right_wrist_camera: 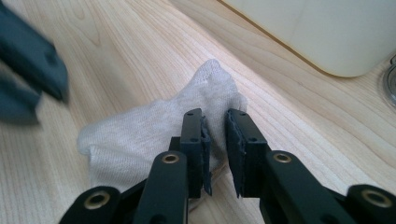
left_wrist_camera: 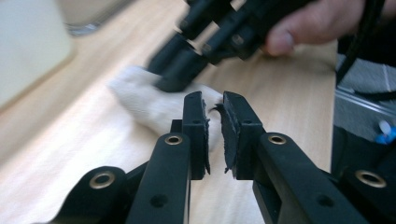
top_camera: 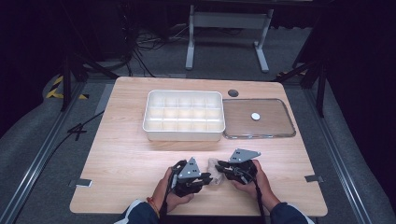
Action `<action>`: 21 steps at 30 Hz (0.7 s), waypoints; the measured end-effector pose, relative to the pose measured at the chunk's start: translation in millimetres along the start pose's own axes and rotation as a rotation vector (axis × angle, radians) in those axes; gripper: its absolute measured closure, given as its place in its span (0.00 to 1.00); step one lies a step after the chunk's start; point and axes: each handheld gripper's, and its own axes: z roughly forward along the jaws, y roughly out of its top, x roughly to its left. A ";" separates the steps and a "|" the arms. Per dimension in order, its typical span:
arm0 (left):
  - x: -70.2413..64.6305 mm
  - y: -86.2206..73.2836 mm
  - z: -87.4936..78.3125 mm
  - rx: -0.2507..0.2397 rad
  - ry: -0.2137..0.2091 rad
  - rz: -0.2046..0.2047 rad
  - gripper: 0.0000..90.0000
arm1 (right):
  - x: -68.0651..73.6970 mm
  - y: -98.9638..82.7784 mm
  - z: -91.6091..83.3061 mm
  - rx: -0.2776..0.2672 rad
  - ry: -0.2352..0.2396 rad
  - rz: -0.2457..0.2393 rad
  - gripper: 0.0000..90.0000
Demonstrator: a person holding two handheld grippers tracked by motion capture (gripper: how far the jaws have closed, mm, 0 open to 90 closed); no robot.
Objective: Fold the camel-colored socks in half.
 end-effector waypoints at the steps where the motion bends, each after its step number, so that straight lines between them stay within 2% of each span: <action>1: 1.7 0.6 0.4 0.003 0.002 -0.002 0.89 | 0.8 0.0 0.4 -0.003 -0.001 -0.002 0.86; 2: 1.8 0.2 3.2 -0.010 0.000 -0.010 0.89 | 1.7 0.1 0.5 -0.003 -0.004 -0.008 0.86; 8: -1.7 -5.6 29.7 0.040 -0.034 0.036 0.87 | 4.6 0.2 0.3 0.000 -0.015 -0.021 0.86; 10: -3.5 -9.4 36.1 0.042 -0.037 0.029 0.86 | 5.3 -0.8 0.2 0.000 -0.020 -0.028 0.86; 12: -6.0 -11.9 38.7 0.056 -0.024 0.053 0.87 | 5.6 -1.1 -0.2 -0.001 -0.022 -0.033 0.86; 15: -7.4 -11.6 39.3 0.064 -0.019 0.064 0.87 | 4.9 -0.1 -0.6 0.003 -0.031 -0.043 0.85; 18: -7.9 -11.8 39.6 0.070 -0.018 0.062 0.87 | 3.6 0.9 -0.4 0.007 -0.038 -0.030 0.84; 21: -7.9 -12.4 39.9 0.070 -0.013 0.059 0.88 | 2.0 3.8 -0.7 0.017 -0.070 -0.034 0.85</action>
